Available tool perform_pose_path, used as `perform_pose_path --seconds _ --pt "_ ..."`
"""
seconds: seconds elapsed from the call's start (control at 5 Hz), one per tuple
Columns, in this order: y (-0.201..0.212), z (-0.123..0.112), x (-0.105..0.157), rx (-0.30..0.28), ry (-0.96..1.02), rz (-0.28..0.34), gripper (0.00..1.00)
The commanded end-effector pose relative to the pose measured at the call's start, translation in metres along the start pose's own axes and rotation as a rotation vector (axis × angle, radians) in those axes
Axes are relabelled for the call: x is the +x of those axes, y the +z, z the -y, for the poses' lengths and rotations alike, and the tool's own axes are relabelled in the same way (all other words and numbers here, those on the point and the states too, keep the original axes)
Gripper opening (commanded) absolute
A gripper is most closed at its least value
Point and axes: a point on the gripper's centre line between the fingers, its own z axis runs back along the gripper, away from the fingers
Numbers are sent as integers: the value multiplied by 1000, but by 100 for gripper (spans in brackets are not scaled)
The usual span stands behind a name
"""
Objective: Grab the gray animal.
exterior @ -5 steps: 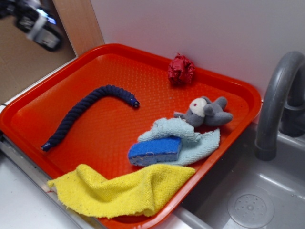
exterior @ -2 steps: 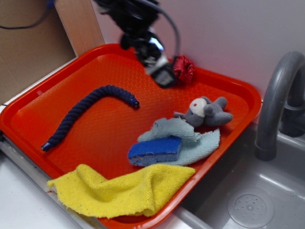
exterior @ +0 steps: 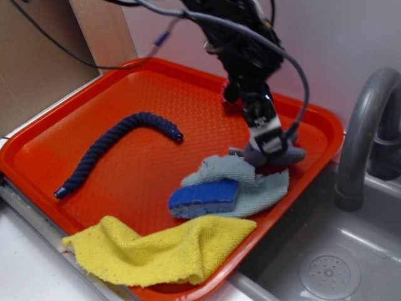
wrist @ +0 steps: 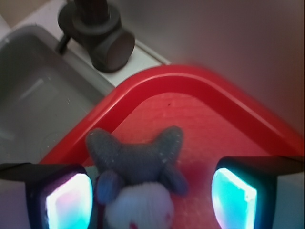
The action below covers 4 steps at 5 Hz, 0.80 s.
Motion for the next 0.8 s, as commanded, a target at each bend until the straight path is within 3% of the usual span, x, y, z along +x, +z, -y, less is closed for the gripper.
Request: perform_pose_path --seconds 0.0,0.2,0.4,0.6 --pt "-6 12 -6 -14 -21 -29 100" --pt "-11 14 -7 11 -21 -55 54" --pt "-8 17 -2 15 -17 -50 0" --pt "14 12 -1 26 33 -31 0"
